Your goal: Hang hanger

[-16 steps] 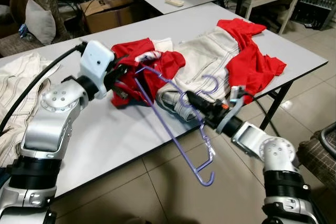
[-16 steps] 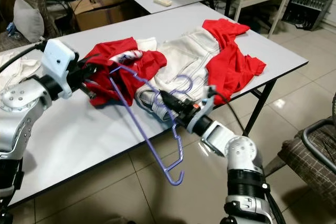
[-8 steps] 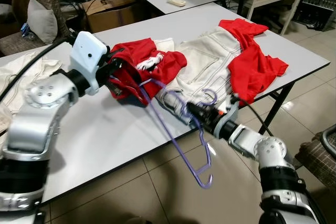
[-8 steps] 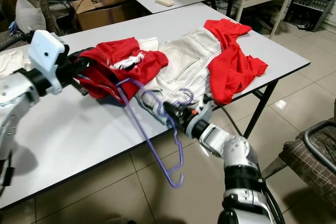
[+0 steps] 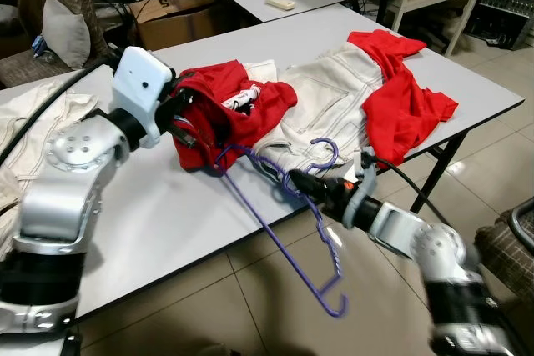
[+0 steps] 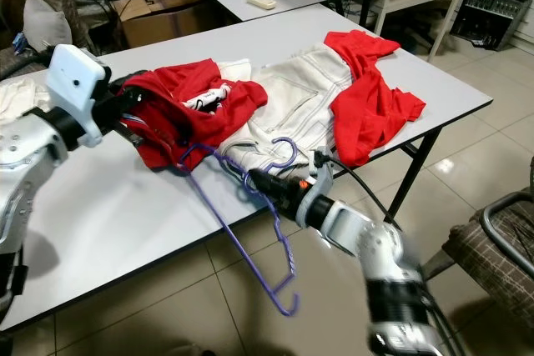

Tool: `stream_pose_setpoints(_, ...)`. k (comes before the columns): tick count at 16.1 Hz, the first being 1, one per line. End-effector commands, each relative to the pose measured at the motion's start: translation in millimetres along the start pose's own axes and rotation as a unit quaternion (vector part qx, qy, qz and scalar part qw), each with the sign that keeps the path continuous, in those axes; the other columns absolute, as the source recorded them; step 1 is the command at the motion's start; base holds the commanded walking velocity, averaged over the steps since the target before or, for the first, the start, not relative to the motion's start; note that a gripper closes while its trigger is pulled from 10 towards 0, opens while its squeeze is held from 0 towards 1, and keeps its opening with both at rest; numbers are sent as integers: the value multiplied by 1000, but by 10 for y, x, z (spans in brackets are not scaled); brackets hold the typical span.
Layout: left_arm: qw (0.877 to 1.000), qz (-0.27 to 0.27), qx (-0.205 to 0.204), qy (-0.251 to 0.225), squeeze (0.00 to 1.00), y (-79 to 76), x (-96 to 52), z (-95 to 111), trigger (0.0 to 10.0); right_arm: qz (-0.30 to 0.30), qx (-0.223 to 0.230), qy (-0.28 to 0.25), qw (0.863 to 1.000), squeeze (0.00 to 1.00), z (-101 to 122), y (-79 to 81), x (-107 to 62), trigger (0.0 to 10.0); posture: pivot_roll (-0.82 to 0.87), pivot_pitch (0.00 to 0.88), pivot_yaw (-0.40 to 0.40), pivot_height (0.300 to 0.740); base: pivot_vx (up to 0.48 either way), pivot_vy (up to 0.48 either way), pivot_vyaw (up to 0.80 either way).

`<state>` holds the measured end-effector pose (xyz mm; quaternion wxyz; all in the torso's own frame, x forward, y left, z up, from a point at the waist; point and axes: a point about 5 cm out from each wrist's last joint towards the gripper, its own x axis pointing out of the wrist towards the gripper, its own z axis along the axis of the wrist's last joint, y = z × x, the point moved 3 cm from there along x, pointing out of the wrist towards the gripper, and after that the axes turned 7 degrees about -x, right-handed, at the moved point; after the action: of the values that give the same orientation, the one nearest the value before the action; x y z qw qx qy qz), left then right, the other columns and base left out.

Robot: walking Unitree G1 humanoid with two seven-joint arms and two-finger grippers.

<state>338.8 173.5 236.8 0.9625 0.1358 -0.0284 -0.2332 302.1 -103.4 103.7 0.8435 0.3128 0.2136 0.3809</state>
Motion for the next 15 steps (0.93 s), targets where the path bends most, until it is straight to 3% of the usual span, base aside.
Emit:
stream_pose_setpoints(1, 1000, 25, 9, 0, 0, 85, 18, 31, 0, 26, -25, -1, 999, 0, 28, 100, -44, 10000, -20, 0, 68, 740, 0, 0, 0)
stream_pose_setpoints(3, 999, 46, 8, -2, 0, 166, 19, 39, 0, 39, -44, 5, 998, 0, -17, 154, -193, 10000, -27, 0, 75, 740, 0, 0, 0)
stream_pose_setpoints(5, 999, 32, 8, 1, 0, 141, 17, 31, 0, 44, -64, 5, 997, 0, -37, 179, -260, 10000, -34, 0, 84, 740, 0, 0, 0)
stream_pose_setpoints(8, 998, -59, 7, 15, 0, -118, 19, -16, 0, 25, -64, -26, 997, 0, 82, 124, -174, 10000, -38, 0, 93, 740, 0, 0, 0)
stream_pose_setpoints(10, 995, -90, 14, 31, 0, -218, 14, -62, 0, 36, -64, -35, 997, 0, 137, 155, -119, 10000, -35, 0, 90, 740, 0, 0, 0)
stream_pose_setpoints(12, 994, -92, 28, 46, 0, -234, 9, -117, 0, 46, -60, -39, 996, 0, 192, 186, -75, 10000, -28, 0, 76, 740, 0, 0, 0)
stream_pose_setpoints(15, 993, -106, 24, 53, 0, -263, -58, -123, 0, 19, -14, -47, 999, 0, 218, 74, -34, 10000, -26, 0, 66, 740, 0, 0, 0)
